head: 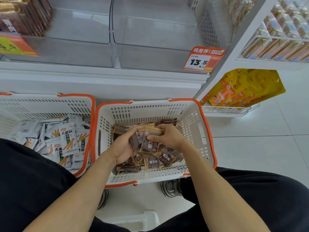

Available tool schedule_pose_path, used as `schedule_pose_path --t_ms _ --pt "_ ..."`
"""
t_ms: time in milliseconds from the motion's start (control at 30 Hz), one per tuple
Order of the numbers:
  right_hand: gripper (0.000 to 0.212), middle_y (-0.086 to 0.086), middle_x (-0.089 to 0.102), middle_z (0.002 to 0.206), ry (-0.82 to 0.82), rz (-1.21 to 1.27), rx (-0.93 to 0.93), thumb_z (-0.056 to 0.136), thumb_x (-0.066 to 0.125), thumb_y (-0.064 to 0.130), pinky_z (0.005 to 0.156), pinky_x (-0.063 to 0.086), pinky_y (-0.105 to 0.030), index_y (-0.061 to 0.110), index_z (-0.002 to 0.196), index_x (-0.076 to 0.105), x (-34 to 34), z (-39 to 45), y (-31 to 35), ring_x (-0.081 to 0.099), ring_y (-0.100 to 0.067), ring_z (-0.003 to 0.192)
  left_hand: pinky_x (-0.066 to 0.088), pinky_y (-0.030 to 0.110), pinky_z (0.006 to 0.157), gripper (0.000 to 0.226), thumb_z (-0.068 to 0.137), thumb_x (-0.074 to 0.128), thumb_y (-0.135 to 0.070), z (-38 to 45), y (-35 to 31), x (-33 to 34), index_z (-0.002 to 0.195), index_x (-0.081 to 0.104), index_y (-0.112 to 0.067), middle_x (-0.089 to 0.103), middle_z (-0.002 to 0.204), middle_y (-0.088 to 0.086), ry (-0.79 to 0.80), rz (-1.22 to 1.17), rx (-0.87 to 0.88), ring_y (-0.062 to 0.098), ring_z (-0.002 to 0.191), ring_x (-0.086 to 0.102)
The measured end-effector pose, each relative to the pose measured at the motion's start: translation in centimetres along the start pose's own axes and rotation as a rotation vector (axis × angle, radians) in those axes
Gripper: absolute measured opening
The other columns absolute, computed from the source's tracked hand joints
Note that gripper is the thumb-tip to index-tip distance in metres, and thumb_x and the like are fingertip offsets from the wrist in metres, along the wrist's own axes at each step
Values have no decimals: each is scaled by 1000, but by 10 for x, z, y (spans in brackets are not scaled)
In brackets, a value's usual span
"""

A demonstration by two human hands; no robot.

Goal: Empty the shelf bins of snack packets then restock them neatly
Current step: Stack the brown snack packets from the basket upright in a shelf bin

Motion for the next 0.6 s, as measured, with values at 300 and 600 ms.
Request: schedule_pose_path --t_ms 300,600 --pt "39 -17 72 97 23 551 227 89 76 25 76 62 -45 -1 116 65 -8 5 -37 70 -30 85 60 37 71 26 97 62 -15 3 1 -65 120 65 -2 67 117 22 -482 -59 58 28 99 67" --pt "26 -16 75 97 118 711 318 94 68 12 78 62 -42 -5 113 64 30 2 -60 73 -27 89 53 40 79 30 99 50 -19 -6 17 -4 118 69 -6 71 99 16 -118 -99 -86 26 87 64"
Point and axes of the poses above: each hand's wrist, its own z-axis towards the middle knuckle, its own x-axis out of the palm, y = z × x, the point moved 9 cm from there along z, towards the middle knuckle
